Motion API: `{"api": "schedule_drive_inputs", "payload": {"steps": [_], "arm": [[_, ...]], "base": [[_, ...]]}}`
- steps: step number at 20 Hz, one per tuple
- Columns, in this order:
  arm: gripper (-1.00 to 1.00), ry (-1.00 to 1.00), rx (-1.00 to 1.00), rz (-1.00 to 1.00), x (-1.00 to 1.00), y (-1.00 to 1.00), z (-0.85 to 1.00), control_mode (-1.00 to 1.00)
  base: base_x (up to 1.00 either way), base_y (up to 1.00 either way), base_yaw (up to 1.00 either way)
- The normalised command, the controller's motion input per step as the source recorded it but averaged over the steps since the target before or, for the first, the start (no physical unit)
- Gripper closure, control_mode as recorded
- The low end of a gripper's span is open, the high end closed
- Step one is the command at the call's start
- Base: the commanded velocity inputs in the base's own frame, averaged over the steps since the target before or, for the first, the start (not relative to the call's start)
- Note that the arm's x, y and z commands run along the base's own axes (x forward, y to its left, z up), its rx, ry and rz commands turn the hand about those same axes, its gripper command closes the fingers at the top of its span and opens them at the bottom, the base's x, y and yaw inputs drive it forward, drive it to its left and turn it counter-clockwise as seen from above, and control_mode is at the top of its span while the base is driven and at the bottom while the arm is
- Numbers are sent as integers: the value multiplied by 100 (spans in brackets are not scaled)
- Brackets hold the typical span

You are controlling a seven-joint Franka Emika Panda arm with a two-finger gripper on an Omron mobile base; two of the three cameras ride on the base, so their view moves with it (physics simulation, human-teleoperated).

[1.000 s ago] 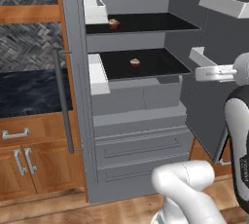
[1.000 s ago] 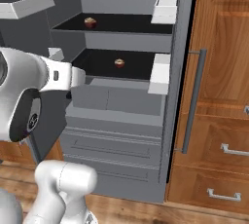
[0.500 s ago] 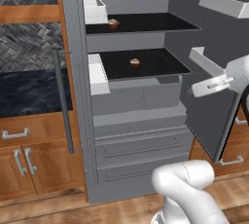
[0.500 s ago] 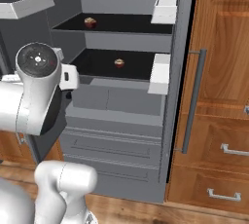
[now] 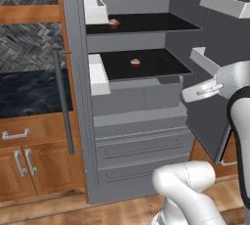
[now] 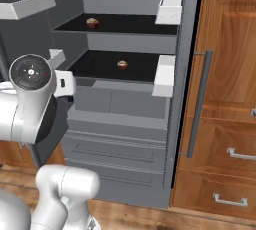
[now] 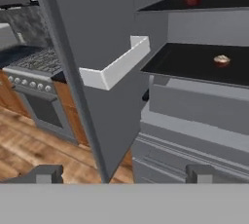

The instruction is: Take the cupcakes from the fridge and place them on the empty tray on the dining counter.

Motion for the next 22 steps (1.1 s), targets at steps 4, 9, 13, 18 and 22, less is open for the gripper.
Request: {"api": "schedule_drive_inputs", "payload": {"steps": [4, 9, 13, 18, 22], "arm": [[-100, 0, 0, 0, 0, 0, 0, 100], [-100, 0, 0, 0, 0, 0, 0, 100], [-100, 0, 0, 0, 0, 0, 0, 100], [-100, 0, 0, 0, 0, 0, 0, 100], [-100, 0, 0, 0, 0, 0, 0, 100]], "base": [[67, 0, 4], [87, -4, 1], [99, -8, 0], [100, -8, 0], [85, -1, 0]]}}
